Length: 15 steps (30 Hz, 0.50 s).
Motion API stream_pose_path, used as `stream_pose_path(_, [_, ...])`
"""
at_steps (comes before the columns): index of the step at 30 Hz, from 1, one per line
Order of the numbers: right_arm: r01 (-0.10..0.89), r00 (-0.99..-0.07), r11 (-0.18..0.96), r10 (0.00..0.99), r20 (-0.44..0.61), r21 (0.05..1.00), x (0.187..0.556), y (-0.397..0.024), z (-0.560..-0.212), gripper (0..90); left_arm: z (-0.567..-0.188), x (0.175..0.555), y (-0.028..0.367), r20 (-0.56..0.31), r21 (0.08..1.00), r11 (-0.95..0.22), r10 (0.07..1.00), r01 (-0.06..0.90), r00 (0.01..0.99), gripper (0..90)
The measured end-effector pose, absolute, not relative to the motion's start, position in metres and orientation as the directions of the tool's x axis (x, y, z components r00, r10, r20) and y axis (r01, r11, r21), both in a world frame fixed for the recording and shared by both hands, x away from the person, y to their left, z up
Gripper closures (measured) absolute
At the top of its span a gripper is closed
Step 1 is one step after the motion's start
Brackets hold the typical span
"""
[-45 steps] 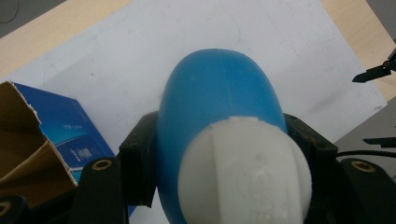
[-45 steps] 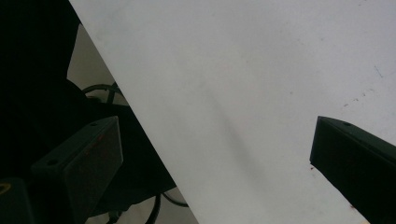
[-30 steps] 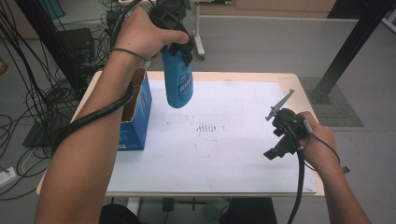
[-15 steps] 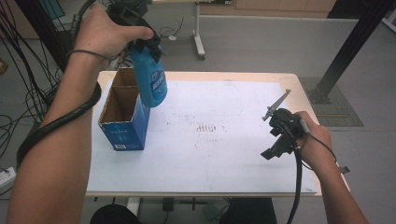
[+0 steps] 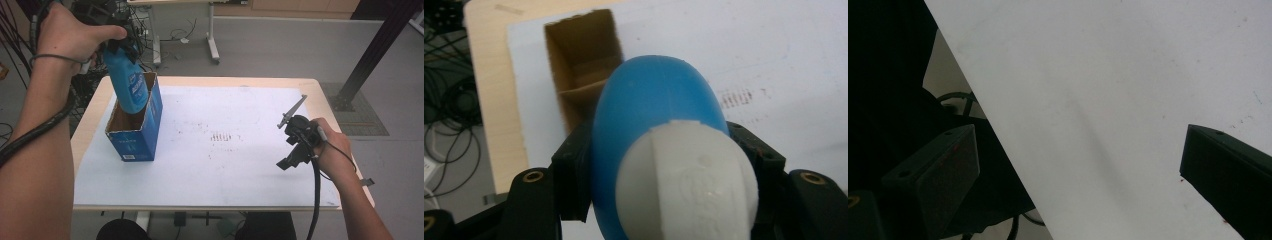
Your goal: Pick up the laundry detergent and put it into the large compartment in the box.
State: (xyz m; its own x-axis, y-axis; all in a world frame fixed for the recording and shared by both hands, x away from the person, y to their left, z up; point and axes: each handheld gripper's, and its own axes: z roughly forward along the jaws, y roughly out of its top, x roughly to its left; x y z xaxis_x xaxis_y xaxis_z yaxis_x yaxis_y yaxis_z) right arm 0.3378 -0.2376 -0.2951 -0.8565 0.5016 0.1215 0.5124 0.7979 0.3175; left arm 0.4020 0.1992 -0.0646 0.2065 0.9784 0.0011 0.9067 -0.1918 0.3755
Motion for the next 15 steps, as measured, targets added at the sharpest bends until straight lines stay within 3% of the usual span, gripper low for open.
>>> stream_pose_path(15, [0.517,-0.854,0.795,0.503,0.129,0.317,0.342,-0.237,-0.298,2.0,-0.078,0.412,0.221,-0.017,0.352,-0.143,0.987,0.925,0.159,37.8])
